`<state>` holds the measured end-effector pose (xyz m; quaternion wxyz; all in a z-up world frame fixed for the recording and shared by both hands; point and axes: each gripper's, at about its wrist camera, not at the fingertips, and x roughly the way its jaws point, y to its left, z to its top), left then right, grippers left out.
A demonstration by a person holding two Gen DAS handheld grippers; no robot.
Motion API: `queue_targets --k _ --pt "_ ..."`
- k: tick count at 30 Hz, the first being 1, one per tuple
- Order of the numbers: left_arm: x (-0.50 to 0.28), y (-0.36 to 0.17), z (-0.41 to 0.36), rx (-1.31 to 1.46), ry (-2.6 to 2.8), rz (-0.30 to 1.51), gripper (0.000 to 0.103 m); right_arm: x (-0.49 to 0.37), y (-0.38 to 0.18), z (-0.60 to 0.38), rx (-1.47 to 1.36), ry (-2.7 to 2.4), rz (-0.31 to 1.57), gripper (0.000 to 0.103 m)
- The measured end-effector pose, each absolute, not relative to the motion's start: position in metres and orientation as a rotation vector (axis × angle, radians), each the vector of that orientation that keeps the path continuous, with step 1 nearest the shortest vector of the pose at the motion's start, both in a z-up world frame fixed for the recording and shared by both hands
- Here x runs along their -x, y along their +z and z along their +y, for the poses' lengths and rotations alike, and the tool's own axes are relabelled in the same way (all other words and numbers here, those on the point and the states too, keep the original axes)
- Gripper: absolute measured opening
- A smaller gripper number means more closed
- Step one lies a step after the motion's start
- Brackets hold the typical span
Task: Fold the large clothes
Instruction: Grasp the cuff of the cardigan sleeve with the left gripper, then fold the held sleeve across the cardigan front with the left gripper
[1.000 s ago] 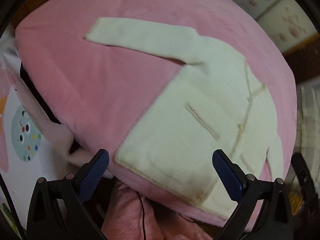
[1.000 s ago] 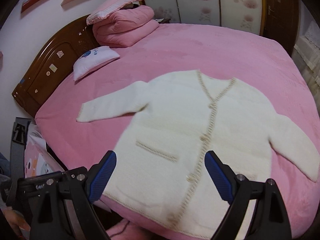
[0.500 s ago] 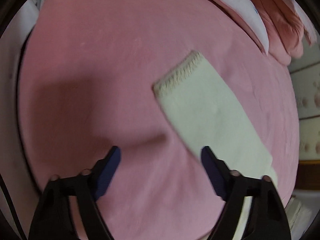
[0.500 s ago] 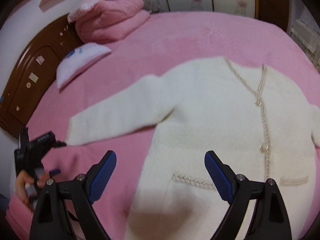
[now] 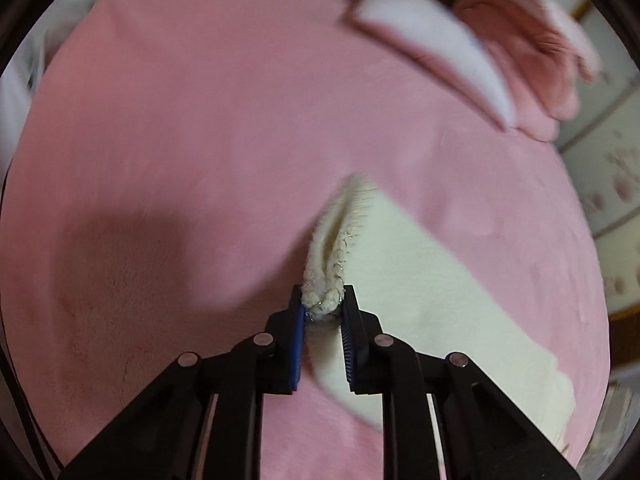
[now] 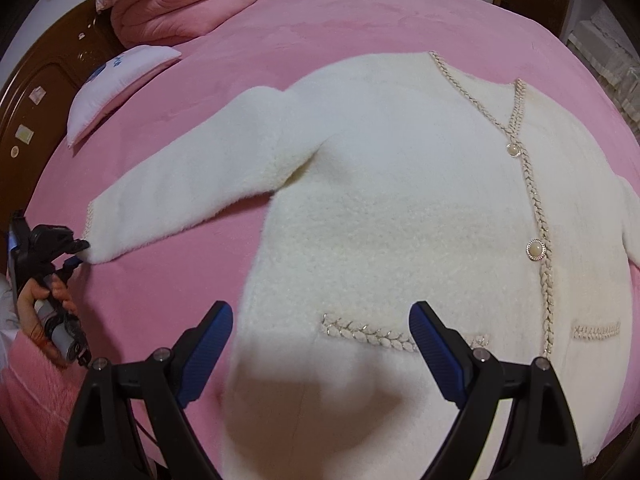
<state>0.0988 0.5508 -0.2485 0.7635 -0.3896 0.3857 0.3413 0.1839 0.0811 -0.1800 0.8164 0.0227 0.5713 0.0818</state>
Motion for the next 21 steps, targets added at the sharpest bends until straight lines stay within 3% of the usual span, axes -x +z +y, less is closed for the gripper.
queue_targets --k 5,12,16,21 --pt "-0.134 -0.198 0.495 0.677 0.568 0.782 0.013 -0.191 -0.165 0.066 -0.109 0.145 1.147 0.09" --pt "-0.191 -0.138 0.37 0.647 0.192 0.686 0.013 -0.196 -0.15 0.013 -0.174 0.088 1.065 0.09" --pt "-0.236 -0.136 0.273 0.596 -0.007 0.775 0.013 -0.197 -0.142 -0.039 -0.235 0.014 1.008 0.09" --pt "-0.278 -0.174 0.17 0.469 -0.143 1.066 0.013 -0.21 -0.147 -0.113 -0.302 -0.073 0.98 0.09"
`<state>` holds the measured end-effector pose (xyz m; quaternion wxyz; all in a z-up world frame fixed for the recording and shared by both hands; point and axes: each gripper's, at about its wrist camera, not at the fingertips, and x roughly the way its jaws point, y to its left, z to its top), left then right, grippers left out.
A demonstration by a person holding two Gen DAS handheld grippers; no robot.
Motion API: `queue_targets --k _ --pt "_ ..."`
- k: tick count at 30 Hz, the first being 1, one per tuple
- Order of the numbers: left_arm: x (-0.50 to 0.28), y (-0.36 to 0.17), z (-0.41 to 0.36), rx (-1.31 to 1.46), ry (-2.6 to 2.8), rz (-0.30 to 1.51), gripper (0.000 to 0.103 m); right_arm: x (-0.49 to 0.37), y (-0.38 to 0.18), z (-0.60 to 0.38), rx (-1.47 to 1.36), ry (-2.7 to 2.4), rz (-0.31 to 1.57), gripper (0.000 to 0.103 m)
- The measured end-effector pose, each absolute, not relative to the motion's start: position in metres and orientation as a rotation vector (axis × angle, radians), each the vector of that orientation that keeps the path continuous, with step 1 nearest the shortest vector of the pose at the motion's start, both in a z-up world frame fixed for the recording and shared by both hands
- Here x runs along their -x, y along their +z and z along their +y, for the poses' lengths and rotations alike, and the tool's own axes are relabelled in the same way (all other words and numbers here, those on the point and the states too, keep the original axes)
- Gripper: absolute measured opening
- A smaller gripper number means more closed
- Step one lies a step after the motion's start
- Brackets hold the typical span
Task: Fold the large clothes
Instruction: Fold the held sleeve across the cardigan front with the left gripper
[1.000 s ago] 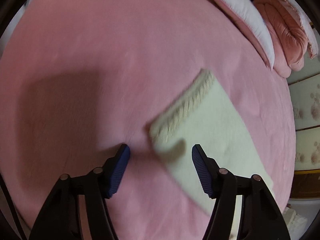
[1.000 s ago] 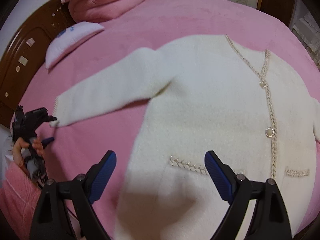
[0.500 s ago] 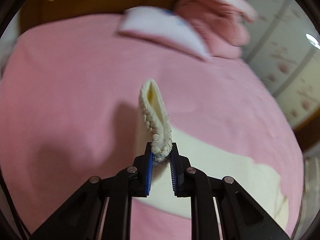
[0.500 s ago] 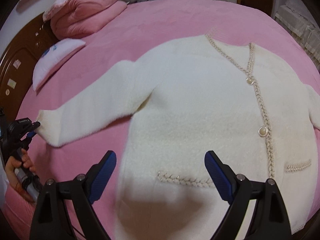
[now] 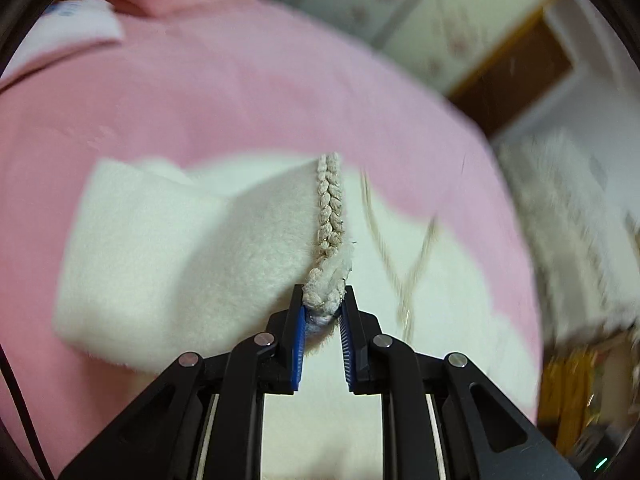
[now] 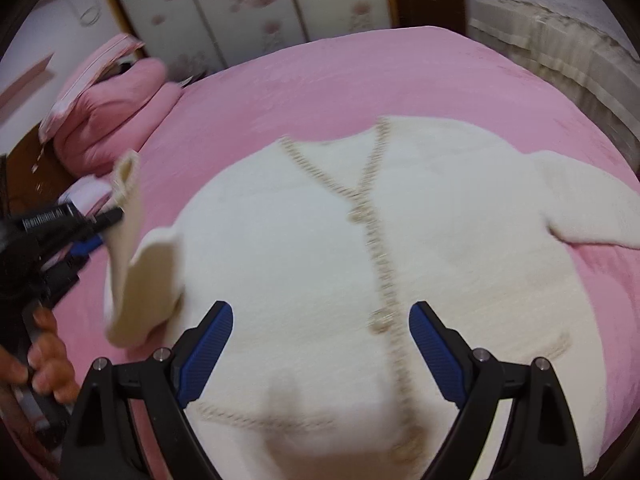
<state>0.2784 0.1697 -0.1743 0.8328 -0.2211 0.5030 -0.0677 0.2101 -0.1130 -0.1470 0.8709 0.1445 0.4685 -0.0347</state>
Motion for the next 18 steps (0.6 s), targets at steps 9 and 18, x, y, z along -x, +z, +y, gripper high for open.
queue_targets --k 9,18 --pt "-0.286 -0.266 0.108 0.325 -0.142 1.372 0.086 -0.246 -0.209 -0.182 -0.477 0.012 1.106 0.09" --pt "-0.247 -0.252 0.165 0.207 0.043 1.46 0.087 -0.291 -0.246 -0.107 -0.609 0.331 1.241 0.078"
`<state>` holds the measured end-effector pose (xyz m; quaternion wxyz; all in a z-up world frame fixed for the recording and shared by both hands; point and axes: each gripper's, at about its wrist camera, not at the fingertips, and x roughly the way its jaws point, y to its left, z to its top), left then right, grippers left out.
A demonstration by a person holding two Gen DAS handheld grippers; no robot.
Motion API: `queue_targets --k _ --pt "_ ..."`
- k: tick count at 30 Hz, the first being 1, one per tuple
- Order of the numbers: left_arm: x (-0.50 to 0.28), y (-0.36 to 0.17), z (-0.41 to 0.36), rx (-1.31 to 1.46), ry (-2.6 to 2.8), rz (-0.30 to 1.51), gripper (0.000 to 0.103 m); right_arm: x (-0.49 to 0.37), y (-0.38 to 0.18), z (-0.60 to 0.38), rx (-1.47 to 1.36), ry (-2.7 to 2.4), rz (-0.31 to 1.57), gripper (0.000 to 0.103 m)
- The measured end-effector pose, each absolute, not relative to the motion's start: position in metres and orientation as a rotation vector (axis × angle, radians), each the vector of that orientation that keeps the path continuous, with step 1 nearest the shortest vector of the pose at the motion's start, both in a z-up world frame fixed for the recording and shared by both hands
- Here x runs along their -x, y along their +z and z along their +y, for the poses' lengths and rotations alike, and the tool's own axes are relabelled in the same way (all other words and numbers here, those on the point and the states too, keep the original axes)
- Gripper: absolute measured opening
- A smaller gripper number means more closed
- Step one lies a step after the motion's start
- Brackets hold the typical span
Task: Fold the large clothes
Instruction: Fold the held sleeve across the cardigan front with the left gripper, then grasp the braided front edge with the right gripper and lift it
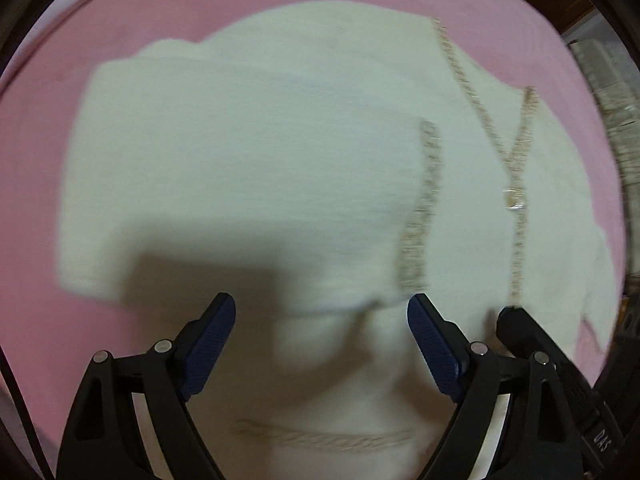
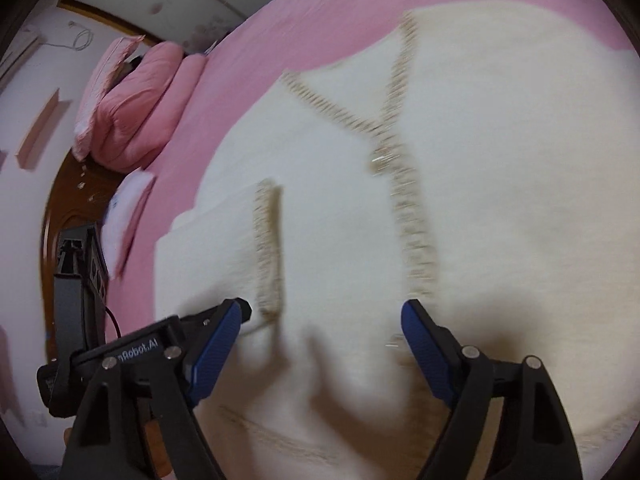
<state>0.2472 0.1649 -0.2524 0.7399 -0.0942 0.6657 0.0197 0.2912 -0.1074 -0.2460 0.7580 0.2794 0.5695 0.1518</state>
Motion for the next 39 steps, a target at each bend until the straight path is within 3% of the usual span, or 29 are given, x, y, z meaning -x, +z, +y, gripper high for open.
queue_targets --k 5,12,13,14,15,16,20,32,35,39 --pt "-0.247 -0.237 0.211 0.104 0.123 1.477 0.087 -0.312 -0.268 -0.052 -0.547 0.408 1.354 0.058" --pt "-0.24 -0.238 0.246 0.114 0.194 1.486 0.087 -0.33 -0.283 -0.007 -0.42 0.405 1.41 0.057" --pt "-0.24 -0.239 0.249 0.118 0.198 1.488 0.087 -0.332 -0.283 -0.003 -0.403 0.404 1.412 0.053" --pt "-0.239 -0.24 0.251 0.123 0.203 1.49 0.087 -0.334 -0.283 -0.001 -0.388 0.398 1.411 0.039" --pt "-0.237 -0.241 0.255 0.126 0.205 1.493 0.087 -0.336 -0.283 0.0 -0.379 0.385 1.408 0.016" --pt "-0.236 -0.241 0.256 0.126 0.206 1.496 0.087 -0.339 -0.283 -0.003 -0.395 0.385 1.404 0.015" --pt "-0.233 -0.247 0.255 0.115 0.204 1.508 0.087 -0.345 -0.268 -0.012 -0.453 0.411 1.341 0.014" --pt "-0.248 -0.258 0.262 0.108 0.258 1.482 0.087 -0.347 -0.119 -0.097 -0.478 0.44 0.83 0.014" --pt "-0.254 -0.254 0.255 0.087 0.241 1.452 0.087 -0.335 -0.117 -0.138 -0.447 0.33 0.814 0.014" --pt "-0.261 -0.257 0.252 0.071 0.218 1.445 0.087 -0.317 -0.156 -0.194 -0.423 0.129 0.924 0.014"
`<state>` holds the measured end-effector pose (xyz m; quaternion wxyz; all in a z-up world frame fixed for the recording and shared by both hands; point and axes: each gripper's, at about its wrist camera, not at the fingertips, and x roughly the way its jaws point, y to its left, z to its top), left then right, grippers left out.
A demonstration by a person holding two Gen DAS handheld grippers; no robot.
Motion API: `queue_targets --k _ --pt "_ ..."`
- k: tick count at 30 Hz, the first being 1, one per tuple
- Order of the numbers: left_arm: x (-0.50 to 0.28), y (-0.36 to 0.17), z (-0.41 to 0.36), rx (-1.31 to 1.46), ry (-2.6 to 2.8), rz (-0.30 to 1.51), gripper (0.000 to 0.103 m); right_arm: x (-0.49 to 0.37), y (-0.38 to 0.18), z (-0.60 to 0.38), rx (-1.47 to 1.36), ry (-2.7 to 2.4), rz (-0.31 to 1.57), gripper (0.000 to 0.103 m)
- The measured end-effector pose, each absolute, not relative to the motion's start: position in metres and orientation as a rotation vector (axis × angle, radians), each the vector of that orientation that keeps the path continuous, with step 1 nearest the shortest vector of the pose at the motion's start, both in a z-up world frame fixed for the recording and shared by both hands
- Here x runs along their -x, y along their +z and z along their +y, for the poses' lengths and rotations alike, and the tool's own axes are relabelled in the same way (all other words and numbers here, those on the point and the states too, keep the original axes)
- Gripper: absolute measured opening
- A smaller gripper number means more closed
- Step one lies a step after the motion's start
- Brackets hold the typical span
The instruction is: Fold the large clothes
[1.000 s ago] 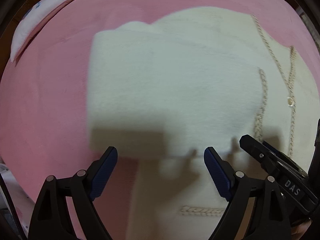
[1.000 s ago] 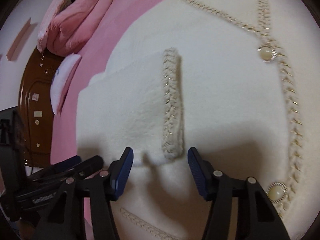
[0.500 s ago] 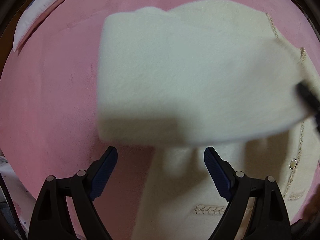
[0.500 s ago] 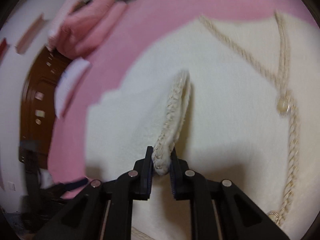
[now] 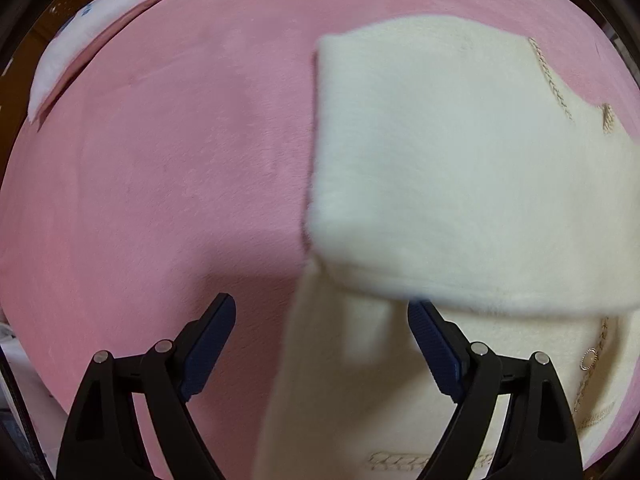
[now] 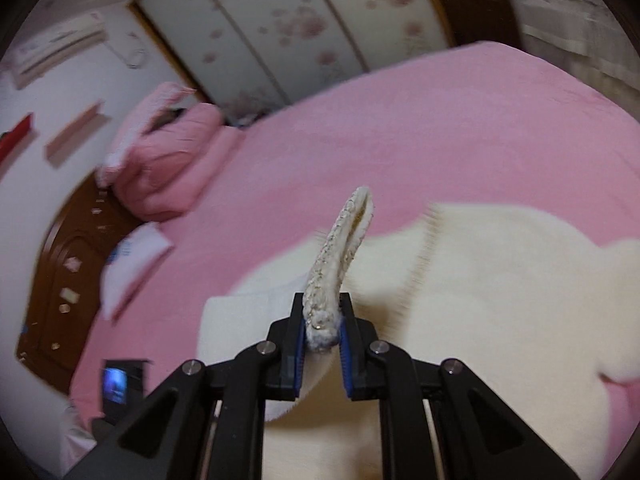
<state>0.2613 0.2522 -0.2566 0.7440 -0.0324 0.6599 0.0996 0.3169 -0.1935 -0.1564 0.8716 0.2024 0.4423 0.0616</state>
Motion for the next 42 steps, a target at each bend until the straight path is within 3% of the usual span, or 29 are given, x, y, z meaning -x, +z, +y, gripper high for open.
queue_targets --k 6,11,13,15,19,20,22,23,24,27,30,34,38,42 --pt "-0.262 -0.265 0.256 0.035 0.235 1.456 0.085 -0.302 -0.234 -0.223 -0.423 -0.059 1.107 0.015" --pt "-0.254 -0.261 0.275 0.093 0.272 1.479 0.085 -0.309 -0.239 -0.195 -0.266 -0.114 1.084 0.015" --pt "-0.245 -0.252 0.29 0.172 0.308 1.438 0.074 -0.314 -0.23 -0.186 -0.214 -0.148 1.085 0.017" --pt "-0.237 -0.24 0.301 0.277 0.291 1.389 0.053 -0.313 -0.209 -0.177 -0.142 -0.177 1.021 0.017" --pt "-0.23 -0.211 0.307 0.523 0.097 1.234 0.039 -0.306 -0.173 -0.156 -0.15 -0.079 0.896 0.022" --pt "-0.232 -0.211 0.305 0.565 0.029 1.222 0.038 -0.308 -0.175 -0.15 -0.216 0.015 0.907 0.022" --pt "-0.243 -0.215 0.297 0.597 -0.057 1.233 0.025 -0.313 -0.202 -0.134 -0.455 0.307 0.997 0.022" --pt "-0.252 -0.221 0.287 0.579 -0.077 1.261 0.014 -0.314 -0.222 -0.123 -0.59 0.421 1.044 0.012" --pt "-0.26 -0.228 0.28 0.553 -0.083 1.289 0.011 -0.314 -0.24 -0.114 -0.667 0.469 1.089 0.0" --pt "-0.274 -0.243 0.259 0.485 -0.087 1.351 0.01 -0.314 -0.283 -0.082 -0.696 0.494 1.242 0.0" --pt "-0.272 -0.254 0.257 0.378 -0.04 1.333 0.009 -0.312 -0.297 -0.082 -0.602 0.453 1.279 0.0" --pt "-0.252 -0.273 0.306 0.375 0.057 1.291 0.001 -0.305 -0.292 -0.161 -0.59 0.312 1.201 0.0" --pt "-0.244 -0.277 0.34 0.585 0.03 1.271 0.001 -0.287 -0.277 -0.256 -0.482 -0.002 1.122 0.0" --pt "-0.23 -0.268 0.342 0.641 0.072 1.253 0.002 -0.282 -0.26 -0.267 -0.499 0.071 1.097 0.0"
